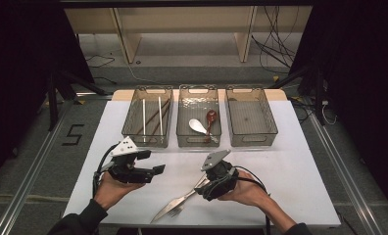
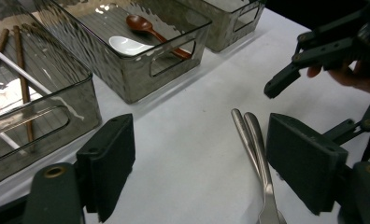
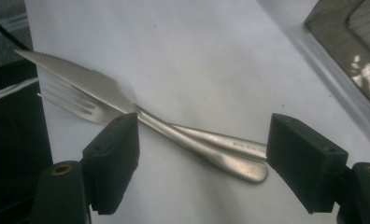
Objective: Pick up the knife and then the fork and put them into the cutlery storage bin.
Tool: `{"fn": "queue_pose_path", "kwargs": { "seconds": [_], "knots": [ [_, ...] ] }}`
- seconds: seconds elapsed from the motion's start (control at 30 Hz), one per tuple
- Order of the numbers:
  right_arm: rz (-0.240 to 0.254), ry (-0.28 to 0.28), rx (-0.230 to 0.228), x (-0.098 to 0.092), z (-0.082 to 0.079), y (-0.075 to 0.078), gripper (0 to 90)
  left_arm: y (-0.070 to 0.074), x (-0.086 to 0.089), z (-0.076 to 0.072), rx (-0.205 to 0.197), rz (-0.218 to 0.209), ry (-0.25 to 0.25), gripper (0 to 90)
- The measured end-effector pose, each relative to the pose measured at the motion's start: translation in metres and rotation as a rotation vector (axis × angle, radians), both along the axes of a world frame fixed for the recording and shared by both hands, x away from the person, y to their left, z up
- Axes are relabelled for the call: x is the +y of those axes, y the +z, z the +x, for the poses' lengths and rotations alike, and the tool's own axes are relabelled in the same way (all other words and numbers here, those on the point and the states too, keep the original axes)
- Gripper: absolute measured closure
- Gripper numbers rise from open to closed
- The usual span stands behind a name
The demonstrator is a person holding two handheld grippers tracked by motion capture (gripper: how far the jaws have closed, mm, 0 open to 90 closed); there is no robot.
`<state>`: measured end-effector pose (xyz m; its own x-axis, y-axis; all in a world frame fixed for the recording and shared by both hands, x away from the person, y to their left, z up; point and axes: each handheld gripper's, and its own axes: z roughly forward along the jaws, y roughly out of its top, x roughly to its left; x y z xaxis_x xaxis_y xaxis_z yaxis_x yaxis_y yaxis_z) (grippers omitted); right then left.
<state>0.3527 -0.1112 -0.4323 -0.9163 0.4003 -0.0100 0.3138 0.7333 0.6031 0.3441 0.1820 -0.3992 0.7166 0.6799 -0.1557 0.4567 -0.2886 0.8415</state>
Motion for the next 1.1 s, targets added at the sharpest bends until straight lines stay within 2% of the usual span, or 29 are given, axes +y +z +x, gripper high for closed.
{"fn": "queue_pose_path", "kwargs": {
  "seconds": [0.13, 0.23, 0.47, 0.7, 0.87, 0.93, 1.1],
  "knots": [
    [-0.046, 0.034, 0.011, 0.005, 0.004, -0.008, 26.6, 0.0, 0.002, -0.004, -0.006, -0.012, 0.006, 21.4],
    [-0.075, 0.047, 0.021, 0.01, 0.008, -0.013, 26.8, 0.0, 0.002, -0.007, -0.016, -0.002, 0.004, 21.4],
    [-0.147, 0.093, 0.032, 0.019, 0.011, -0.025, 28.0, -0.001, 0.009, -0.01, -0.026, -0.01, 0.019, 20.4],
    [-0.185, 0.108, 0.036, 0.024, 0.013, -0.031, 29.9, -0.002, 0.01, -0.011, -0.034, -0.023, 0.029, 19.8],
    [-0.206, 0.132, 0.027, 0.027, 0.013, -0.036, 31.2, -0.004, 0.009, -0.01, -0.03, -0.007, 0.019, 19.0],
    [-0.227, 0.128, 0.031, 0.028, 0.013, -0.036, 32.7, -0.004, 0.009, -0.01, -0.03, -0.015, 0.023, 19.0],
    [-0.234, 0.134, 0.022, 0.027, 0.012, -0.035, 39.9, -0.004, 0.009, -0.01, -0.032, -0.014, 0.023, 18.9]
  ]
}}
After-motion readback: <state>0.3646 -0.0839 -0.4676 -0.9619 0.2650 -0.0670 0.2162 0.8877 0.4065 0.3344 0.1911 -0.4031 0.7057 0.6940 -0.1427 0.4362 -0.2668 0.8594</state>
